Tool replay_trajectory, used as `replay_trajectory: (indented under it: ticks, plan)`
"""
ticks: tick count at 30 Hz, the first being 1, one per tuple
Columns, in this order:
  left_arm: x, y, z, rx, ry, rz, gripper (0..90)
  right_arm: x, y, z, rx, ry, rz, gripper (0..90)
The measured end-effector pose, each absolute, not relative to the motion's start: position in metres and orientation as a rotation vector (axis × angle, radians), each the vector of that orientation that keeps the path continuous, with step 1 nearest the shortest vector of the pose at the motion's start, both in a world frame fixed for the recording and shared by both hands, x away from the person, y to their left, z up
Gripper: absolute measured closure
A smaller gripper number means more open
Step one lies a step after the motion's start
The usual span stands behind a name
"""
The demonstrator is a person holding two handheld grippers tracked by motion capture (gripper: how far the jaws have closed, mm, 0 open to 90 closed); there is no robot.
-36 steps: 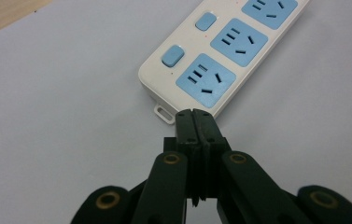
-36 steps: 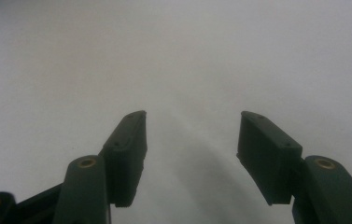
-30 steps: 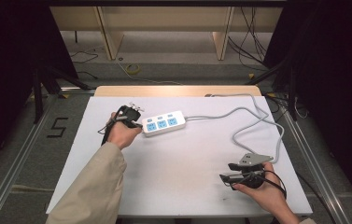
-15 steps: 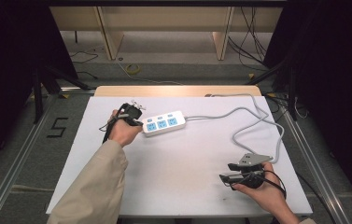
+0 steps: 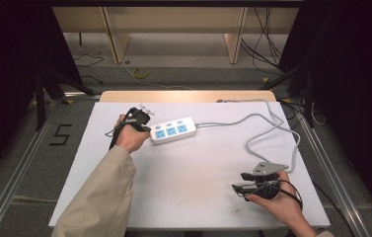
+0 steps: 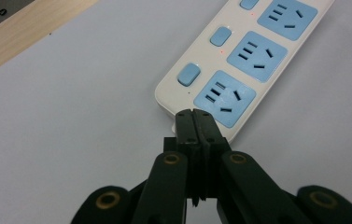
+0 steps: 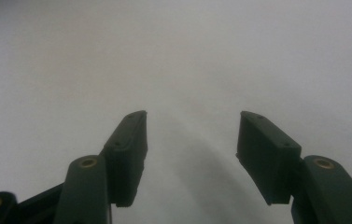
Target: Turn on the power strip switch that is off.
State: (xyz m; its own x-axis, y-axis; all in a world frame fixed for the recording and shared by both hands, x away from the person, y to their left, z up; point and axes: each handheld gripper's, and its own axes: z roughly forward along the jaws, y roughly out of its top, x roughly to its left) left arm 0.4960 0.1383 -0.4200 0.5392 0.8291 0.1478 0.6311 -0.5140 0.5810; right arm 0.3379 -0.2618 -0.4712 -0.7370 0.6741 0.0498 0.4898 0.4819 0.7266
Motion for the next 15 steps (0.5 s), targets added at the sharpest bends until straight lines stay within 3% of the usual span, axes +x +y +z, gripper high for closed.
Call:
replay_trajectory:
  ticks: [15]
  plan:
    - [0.5040, 0.1335, -0.4134, 2.325, 1.179, 0.577, 89.8, 0.3385, -0.2622, -0.4710, 0.995, 2.487, 1.100, 43.6]
